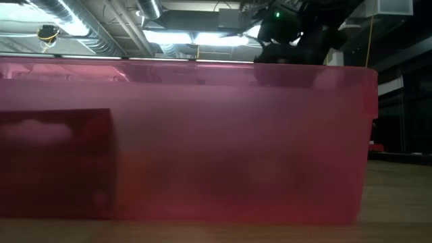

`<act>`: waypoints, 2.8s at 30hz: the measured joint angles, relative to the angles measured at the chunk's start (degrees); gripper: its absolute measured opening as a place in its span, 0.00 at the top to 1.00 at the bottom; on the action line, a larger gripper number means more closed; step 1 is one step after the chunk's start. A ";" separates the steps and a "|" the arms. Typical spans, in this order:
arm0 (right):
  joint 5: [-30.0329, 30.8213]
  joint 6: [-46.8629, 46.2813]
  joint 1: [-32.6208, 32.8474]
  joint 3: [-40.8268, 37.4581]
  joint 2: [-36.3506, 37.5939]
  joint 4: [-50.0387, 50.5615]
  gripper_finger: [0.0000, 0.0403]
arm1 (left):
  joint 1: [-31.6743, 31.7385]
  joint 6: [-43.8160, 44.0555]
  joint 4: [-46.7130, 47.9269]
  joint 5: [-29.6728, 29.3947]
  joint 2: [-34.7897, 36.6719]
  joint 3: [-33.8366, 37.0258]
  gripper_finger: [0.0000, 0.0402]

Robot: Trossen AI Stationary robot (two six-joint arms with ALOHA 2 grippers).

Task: Pick & Place School Supplies
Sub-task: Put the orange eraser into the black bin

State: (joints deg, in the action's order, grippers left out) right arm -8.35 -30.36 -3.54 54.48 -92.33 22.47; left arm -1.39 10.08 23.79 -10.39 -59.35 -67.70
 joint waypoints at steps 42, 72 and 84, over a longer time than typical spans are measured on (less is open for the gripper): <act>12.38 11.61 4.07 0.23 -11.71 -1.54 0.70 | -0.07 -3.26 3.87 1.36 -0.02 0.00 0.77; 24.62 6.66 -15.77 10.39 -7.48 16.89 0.75 | -0.07 -3.86 3.65 1.05 -0.02 0.00 0.77; 31.11 8.53 -34.38 10.47 -1.13 27.18 0.75 | -0.07 -4.30 3.45 0.59 -0.02 0.02 0.77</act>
State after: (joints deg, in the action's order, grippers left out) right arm 22.76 -21.83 -37.92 64.95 -93.46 49.65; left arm -1.45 5.78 27.24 -9.80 -59.37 -67.68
